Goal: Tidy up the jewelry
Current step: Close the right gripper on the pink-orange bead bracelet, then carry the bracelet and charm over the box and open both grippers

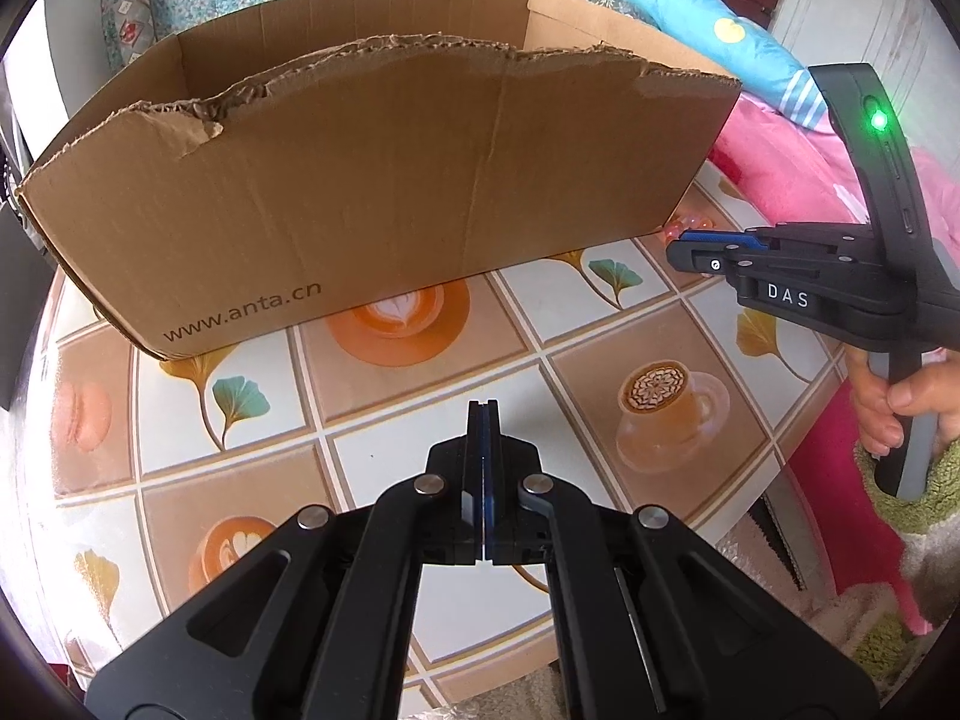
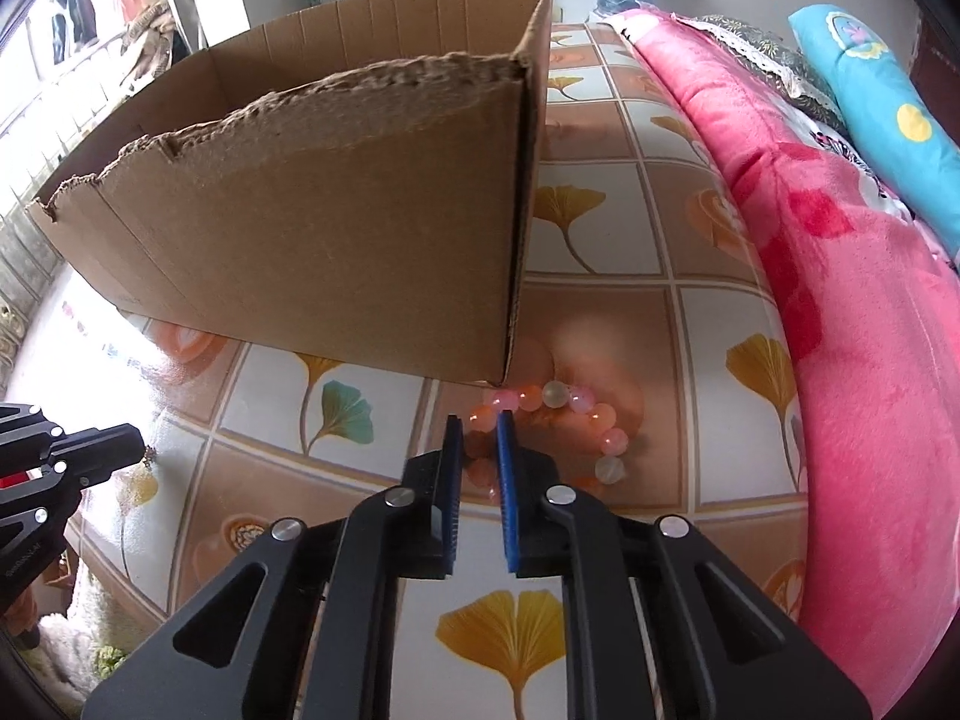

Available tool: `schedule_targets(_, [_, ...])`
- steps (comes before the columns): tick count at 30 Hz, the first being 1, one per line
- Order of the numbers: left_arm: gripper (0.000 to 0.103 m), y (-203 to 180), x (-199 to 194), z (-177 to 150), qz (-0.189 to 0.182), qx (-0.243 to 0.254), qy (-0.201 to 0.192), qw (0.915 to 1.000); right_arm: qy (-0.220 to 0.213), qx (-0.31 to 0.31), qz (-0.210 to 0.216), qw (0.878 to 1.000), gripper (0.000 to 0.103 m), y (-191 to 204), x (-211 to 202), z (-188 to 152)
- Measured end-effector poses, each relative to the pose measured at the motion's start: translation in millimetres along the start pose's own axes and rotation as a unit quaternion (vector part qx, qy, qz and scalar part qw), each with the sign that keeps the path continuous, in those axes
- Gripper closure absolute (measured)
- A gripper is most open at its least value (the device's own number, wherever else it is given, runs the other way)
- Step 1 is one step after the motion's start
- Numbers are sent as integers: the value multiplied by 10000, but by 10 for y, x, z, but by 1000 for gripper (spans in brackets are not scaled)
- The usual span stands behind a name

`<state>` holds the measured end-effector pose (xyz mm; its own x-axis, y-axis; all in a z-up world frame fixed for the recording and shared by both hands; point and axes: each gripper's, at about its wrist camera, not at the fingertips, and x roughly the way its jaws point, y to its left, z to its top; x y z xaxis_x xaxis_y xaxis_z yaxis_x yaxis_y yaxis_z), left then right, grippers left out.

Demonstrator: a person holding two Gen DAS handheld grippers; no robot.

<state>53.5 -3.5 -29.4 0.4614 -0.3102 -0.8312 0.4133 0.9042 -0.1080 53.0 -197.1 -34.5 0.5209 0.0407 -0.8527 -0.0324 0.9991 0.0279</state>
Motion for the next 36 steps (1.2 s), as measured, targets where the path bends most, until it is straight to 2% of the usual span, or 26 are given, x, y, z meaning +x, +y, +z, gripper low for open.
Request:
schedule_targets(5, [103,10,15,1,35,-4,13,10000,66,120,253,9996,93,36,-19,-31])
schedule_targets(8, [103,11,20,-2,45,-1,6,10000,121,205,543,9982,93,125,-61,-99])
schedule_targets(14, [103,8,56,5,105,22,31,9999,210,79,968,9951,93,342,-128,-230])
schedule_targets(19, [103,8,59,10,130,27,23,9999,184,-274,771,9965,92,476,-162,-266])
schedule_targets(30, [103,14,60,15,209,58,2,9998,209,-518,620,9965,91,630,-142,-206])
schedule_targets(33, [103,22,58,15,209,37,-1,9998,228,-534,654,9962,82,668,-142,-208])
schedule_targets(36, [103,37,50,12,209,16,-7,9998,187,-647,539,9963,81,741,-149,-216])
